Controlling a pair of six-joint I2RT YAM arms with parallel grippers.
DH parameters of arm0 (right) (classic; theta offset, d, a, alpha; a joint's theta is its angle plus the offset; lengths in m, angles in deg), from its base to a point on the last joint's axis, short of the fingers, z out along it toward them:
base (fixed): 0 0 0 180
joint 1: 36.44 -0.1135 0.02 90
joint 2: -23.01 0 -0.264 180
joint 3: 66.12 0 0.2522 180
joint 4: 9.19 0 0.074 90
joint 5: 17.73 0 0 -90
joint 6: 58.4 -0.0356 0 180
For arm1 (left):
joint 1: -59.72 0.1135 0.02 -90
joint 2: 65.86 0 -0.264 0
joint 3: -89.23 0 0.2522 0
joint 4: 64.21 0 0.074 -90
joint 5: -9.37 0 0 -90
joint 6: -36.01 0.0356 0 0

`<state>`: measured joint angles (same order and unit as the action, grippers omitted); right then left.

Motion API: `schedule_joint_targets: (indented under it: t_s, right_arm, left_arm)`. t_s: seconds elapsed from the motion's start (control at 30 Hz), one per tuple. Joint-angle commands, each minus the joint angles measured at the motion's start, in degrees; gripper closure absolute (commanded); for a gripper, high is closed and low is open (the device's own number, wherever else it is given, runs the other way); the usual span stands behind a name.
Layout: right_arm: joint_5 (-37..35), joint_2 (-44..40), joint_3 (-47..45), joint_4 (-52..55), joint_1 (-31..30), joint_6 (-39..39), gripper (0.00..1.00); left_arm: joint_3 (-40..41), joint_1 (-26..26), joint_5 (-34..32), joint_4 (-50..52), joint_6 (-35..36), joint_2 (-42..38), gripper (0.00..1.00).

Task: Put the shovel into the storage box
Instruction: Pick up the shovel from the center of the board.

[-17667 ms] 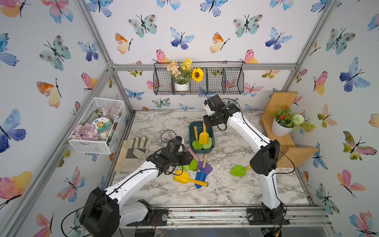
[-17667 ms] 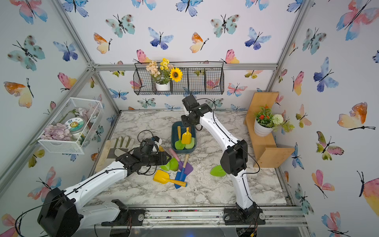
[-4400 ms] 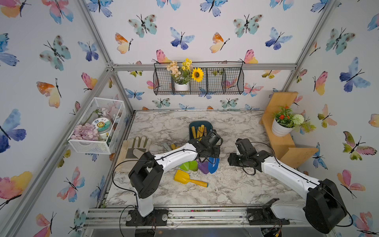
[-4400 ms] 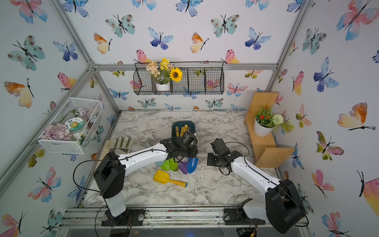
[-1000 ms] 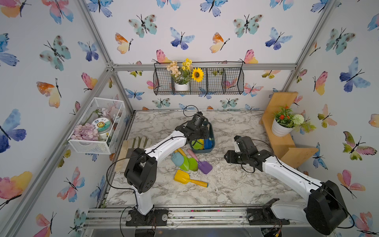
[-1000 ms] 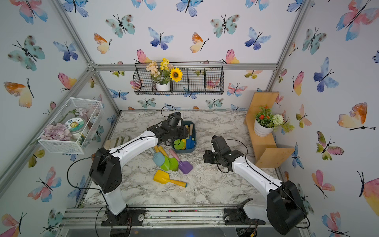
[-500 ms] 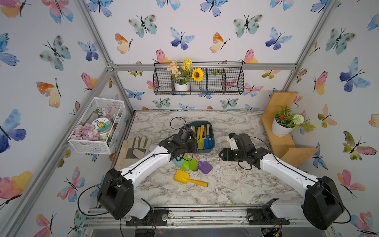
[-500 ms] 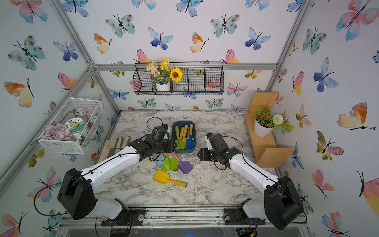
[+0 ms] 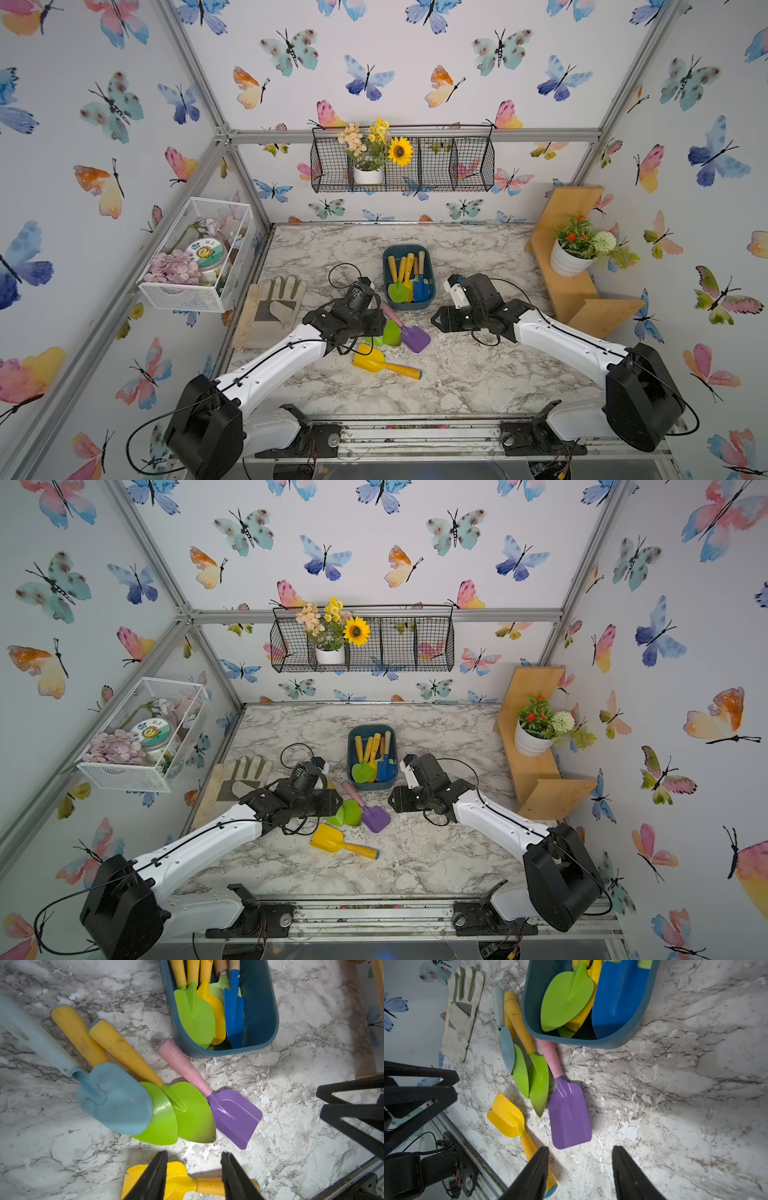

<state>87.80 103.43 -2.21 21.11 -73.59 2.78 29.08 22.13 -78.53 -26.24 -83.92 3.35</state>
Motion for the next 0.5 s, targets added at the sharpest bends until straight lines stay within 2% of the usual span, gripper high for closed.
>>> schedule_joint_targets:
  t_s: [0.0, 0.23, 0.47]
  right_arm:
    - [1.7, 1.0, 1.3, -1.0, -0.4, 1.0, 0.46]
    - [0.7, 1.9, 1.3, -0.2, -0.4, 2.1, 0.46]
    - [-1.4, 1.7, 1.7, 2.0, -0.4, 5.2, 0.44]
  left_arm:
    - [2.2, -0.3, 3.2, 0.4, -1.5, -2.0, 0.49]
    - [4.5, -3.5, 5.9, 0.3, -0.2, -1.7, 0.46]
    - [2.8, -7.3, 10.3, 2.0, 7.0, 3.0, 0.45]
